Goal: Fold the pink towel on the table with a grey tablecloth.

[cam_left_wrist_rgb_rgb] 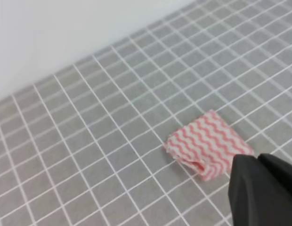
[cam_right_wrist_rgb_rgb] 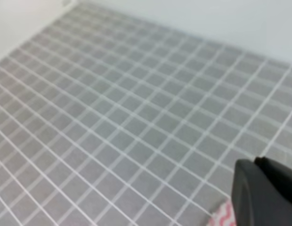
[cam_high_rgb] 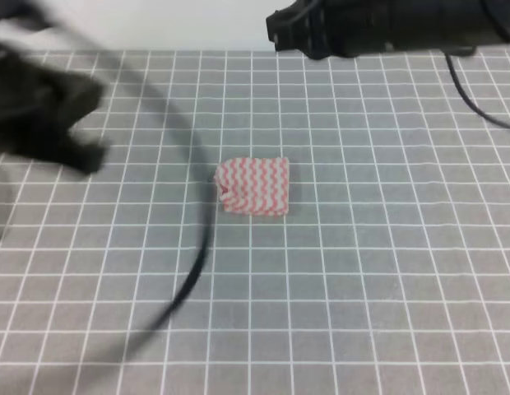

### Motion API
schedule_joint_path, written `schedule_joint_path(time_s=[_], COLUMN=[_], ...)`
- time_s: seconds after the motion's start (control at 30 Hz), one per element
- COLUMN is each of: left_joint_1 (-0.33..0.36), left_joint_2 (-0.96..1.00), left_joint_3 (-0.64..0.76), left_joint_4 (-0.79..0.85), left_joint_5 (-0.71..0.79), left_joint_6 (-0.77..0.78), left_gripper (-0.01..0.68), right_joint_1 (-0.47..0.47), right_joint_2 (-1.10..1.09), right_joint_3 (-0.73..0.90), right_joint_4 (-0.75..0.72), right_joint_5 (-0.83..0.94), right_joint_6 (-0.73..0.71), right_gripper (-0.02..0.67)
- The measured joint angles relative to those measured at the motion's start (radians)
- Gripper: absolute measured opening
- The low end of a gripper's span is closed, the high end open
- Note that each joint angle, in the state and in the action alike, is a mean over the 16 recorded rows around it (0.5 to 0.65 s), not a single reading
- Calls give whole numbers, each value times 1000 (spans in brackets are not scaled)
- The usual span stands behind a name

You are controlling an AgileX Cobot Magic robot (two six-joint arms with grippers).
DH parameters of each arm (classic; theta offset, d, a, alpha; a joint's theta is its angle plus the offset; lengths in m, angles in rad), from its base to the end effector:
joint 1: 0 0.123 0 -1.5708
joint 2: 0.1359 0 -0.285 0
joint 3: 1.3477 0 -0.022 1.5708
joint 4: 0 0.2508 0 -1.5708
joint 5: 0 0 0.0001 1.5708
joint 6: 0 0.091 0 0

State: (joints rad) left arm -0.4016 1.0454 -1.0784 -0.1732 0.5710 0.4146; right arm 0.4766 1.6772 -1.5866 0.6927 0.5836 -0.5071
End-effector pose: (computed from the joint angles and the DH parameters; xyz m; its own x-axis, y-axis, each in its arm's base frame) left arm 0.1991 -0.0938 0.3996 -0.2574 0.3962 -0.8813 0.5548 0.8074 0.2009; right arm 0.3363 0.2097 0.3819 -0.4729 -0.1405 -0.8698 -0.6644 0.7053 0.2473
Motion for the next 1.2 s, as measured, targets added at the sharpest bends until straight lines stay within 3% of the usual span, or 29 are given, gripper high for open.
schedule_joint_path(time_s=[0.27, 0.5, 0.8, 1.2], left_joint_1=[1, 1, 1, 1], left_joint_2=[-414, -643, -727, -729], left_joint_3=[234, 362, 417, 419], left_joint_4=[23, 45, 52, 48], left_joint_5=[39, 145, 338, 446], left_joint_6=[-100, -187, -208, -209], left_gripper=[-2, -2, -2, -2], right_joint_1=[88, 110, 110, 110], right_joint_2=[-290, -521, -811, -1000], right_joint_3=[364, 623, 807, 852], right_joint_4=[33, 52, 51, 50], right_joint_5=[-258, -345, -363, -311], right_joint_6=[-40, -52, -70, -74], right_gripper=[-17, -17, -17, -16])
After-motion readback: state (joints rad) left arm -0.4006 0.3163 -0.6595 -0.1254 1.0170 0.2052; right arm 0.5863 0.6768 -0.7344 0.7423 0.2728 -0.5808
